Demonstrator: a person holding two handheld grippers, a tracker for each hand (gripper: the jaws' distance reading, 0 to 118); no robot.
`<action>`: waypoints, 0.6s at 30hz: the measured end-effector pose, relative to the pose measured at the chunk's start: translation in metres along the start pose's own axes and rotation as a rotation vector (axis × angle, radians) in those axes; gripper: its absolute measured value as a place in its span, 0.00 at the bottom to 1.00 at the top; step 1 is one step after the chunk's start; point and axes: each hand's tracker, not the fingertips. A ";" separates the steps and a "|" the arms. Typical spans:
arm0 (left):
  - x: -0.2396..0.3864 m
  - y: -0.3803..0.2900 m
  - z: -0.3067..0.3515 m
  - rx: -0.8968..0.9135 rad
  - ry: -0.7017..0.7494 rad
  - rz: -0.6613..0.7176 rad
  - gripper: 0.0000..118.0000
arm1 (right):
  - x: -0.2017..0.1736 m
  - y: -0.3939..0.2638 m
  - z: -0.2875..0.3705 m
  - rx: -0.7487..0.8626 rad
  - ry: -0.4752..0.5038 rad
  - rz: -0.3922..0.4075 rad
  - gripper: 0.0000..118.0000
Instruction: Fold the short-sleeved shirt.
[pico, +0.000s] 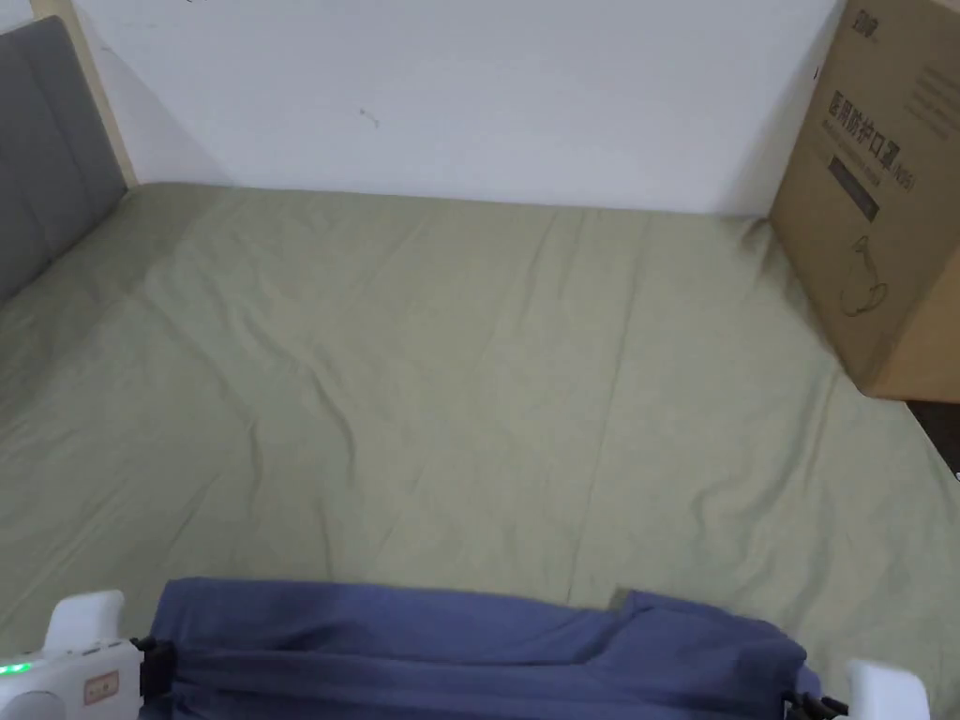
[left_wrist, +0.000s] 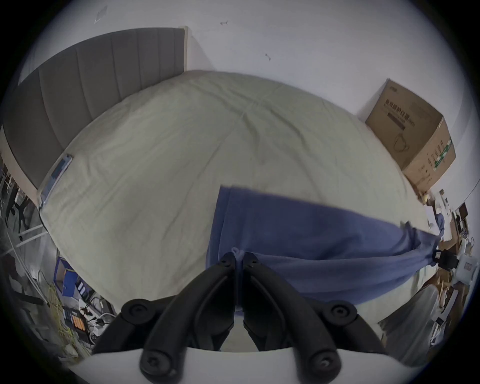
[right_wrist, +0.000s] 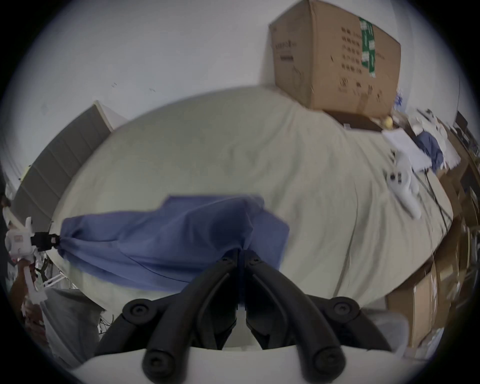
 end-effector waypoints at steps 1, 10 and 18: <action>0.001 -0.007 -0.004 -0.010 0.020 -0.011 0.03 | 0.001 -0.005 -0.006 -0.016 -0.003 -0.026 0.03; -0.004 -0.003 -0.002 0.023 -0.011 0.049 0.34 | -0.009 0.009 0.012 0.042 -0.027 -0.041 0.47; 0.044 0.056 0.085 0.342 -0.139 -0.009 0.74 | -0.050 0.083 0.090 0.382 0.044 0.050 0.80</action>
